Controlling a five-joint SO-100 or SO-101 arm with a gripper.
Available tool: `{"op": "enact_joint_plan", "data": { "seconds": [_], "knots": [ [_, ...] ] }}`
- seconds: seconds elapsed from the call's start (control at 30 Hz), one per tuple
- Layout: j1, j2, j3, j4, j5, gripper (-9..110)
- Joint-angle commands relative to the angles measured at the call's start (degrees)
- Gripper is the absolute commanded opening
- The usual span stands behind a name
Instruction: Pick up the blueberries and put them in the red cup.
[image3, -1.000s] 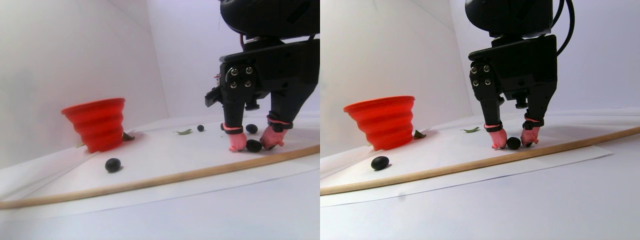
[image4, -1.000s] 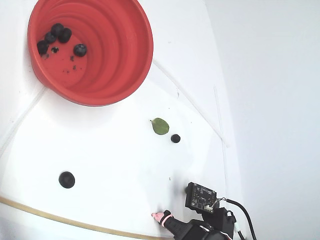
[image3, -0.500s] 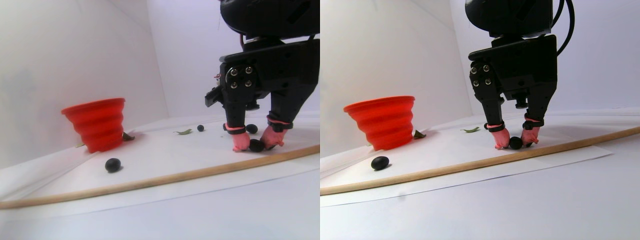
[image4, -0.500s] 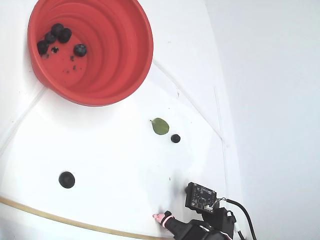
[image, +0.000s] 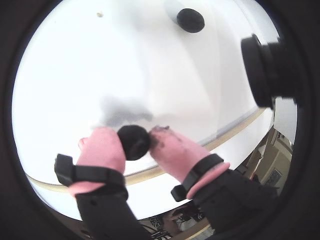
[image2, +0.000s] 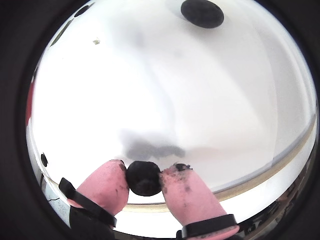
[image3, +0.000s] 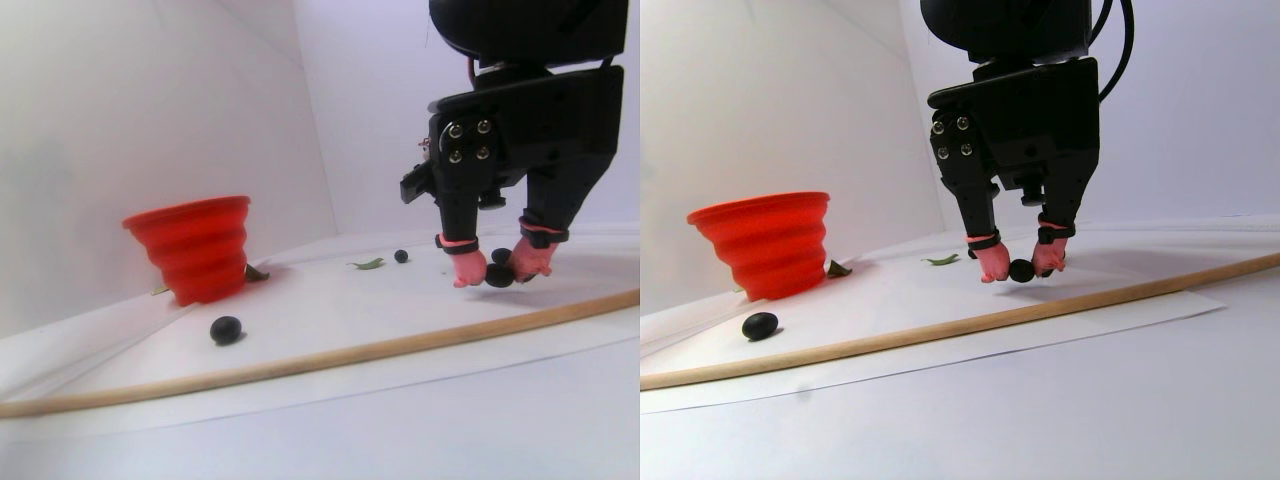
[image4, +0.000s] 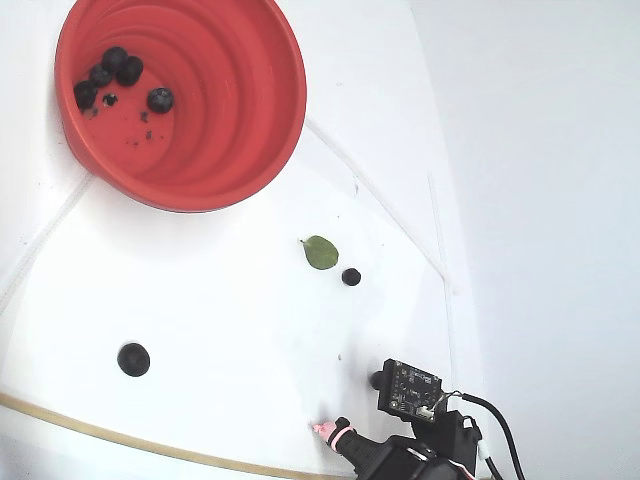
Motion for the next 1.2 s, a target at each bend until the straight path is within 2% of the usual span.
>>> {"op": "enact_joint_plan", "data": {
  "seconds": [0.0, 0.5, 1.17],
  "knots": [
    [-1.4, 7.9, 0.2, 1.1, -0.4, 11],
    [-5.6, 17.5, 1.3, 6.3, -1.0, 11],
    [-16.7, 27.5, 1.6, 9.4, -1.1, 12]
  ]
}}
